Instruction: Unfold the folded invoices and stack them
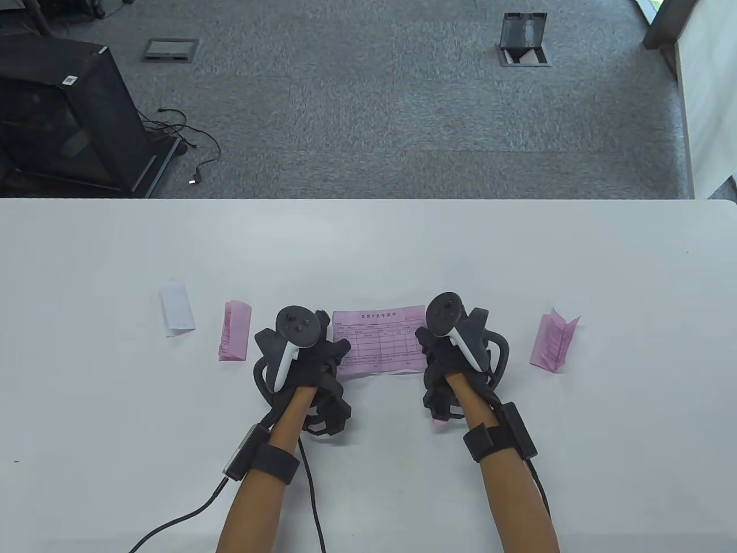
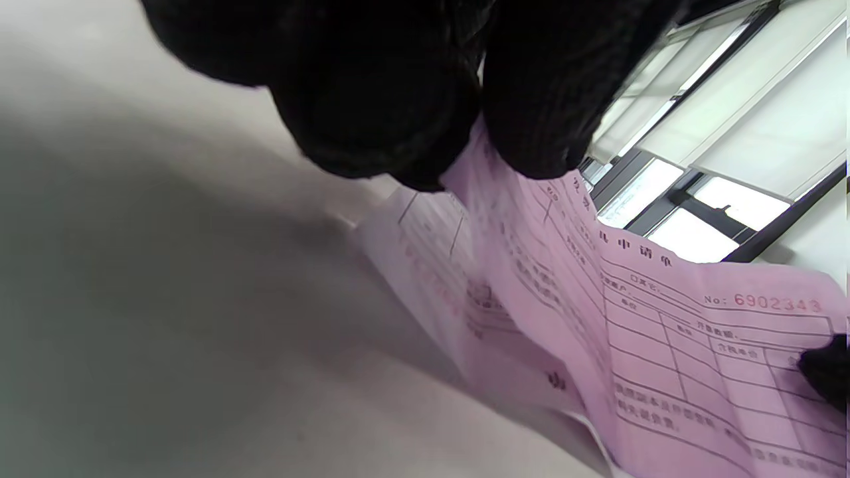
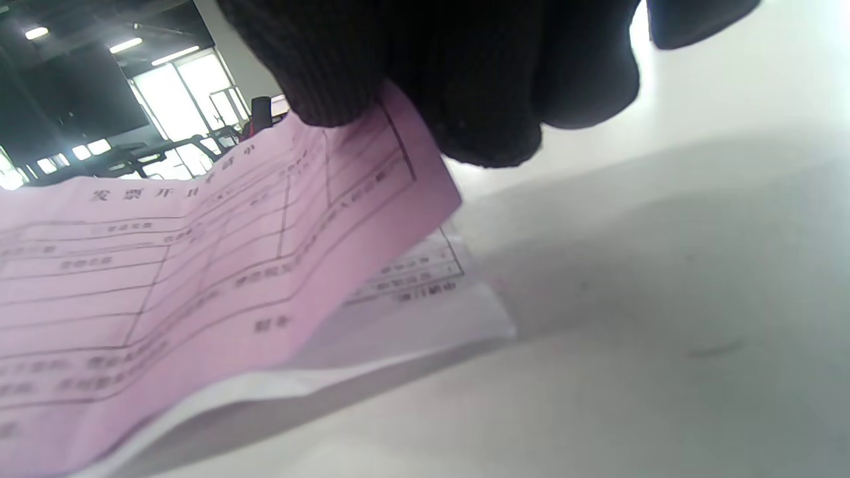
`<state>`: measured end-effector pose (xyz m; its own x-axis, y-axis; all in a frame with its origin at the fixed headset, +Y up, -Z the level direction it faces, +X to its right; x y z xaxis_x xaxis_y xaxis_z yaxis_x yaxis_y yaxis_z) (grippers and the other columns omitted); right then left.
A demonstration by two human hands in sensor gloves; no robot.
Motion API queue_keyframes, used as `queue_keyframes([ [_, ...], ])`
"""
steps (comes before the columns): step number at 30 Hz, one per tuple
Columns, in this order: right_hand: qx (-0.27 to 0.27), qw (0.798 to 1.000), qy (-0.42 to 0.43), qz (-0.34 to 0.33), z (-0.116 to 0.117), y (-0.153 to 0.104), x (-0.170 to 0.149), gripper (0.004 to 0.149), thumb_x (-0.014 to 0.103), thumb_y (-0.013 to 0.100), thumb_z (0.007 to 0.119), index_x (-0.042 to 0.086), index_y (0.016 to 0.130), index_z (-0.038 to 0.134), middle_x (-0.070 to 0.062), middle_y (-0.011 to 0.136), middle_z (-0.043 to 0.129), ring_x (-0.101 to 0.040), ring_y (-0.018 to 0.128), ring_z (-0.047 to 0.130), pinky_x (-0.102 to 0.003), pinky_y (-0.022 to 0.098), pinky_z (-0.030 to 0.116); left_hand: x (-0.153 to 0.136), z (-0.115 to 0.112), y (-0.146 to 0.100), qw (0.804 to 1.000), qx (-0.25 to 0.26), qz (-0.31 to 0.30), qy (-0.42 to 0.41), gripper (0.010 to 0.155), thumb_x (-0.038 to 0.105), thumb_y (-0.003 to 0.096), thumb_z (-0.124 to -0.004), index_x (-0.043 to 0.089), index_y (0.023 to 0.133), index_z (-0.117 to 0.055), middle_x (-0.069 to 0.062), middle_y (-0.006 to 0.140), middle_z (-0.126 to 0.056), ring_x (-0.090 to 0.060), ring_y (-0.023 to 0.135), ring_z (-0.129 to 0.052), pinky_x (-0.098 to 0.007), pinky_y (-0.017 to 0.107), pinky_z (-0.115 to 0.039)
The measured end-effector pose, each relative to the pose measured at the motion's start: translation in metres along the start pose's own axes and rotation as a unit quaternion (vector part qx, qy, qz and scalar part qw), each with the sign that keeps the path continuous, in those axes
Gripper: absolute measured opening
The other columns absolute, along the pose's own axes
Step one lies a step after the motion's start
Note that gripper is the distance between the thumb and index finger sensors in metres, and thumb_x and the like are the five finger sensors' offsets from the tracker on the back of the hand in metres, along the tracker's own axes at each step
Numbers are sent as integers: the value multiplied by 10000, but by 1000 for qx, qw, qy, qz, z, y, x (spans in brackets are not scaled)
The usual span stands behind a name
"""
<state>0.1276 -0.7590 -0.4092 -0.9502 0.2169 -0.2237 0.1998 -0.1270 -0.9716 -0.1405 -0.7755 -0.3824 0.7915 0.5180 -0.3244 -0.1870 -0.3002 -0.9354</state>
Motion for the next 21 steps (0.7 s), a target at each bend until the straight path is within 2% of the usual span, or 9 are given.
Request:
queue_keyframes([
  [6,0,996,-89,8,19,5,1,360,446,472,753,245,766,807,-6,644,905,-289,744,803,-614,674,549,2,-15,8,996,-5,19,85,776,396,473,-925,192,1111,-534,-16,684,-977,-174,443,-970,-316,366,-837],
  [12,-3,992,-127,25,23,2,3,357,458,467,762,274,771,790,-22,692,866,-315,785,757,-637,679,516,1,-16,11,992,10,40,120,820,445,456,-929,186,1117,-519,42,634,-957,-144,400,-952,-307,342,-831],
  [16,-2,989,-143,44,22,2,1,461,497,466,739,255,858,721,-49,784,811,-340,830,706,-645,686,494,2,-13,11,983,29,60,171,858,520,437,-907,197,1124,-508,63,635,-938,-136,409,-944,-315,356,-827],
  [21,-6,989,-138,56,21,2,-5,522,532,454,731,250,892,692,-59,816,789,-348,843,693,-649,686,488,0,-10,10,977,40,66,201,888,576,419,-880,209,1131,-497,63,658,-921,-134,438,-935,-321,380,-820],
])
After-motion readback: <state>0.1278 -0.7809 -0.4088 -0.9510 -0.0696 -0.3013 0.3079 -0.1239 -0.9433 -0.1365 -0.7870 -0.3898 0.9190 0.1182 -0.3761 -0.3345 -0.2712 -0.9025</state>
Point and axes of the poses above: the tracker on the back of each hand, its own x axis roughly to the thumb side, its own y axis roughly from the wrist to the fingertips, z = x × y, the point moved 4 cm from there along y, roughly from the wrist to the fingertips
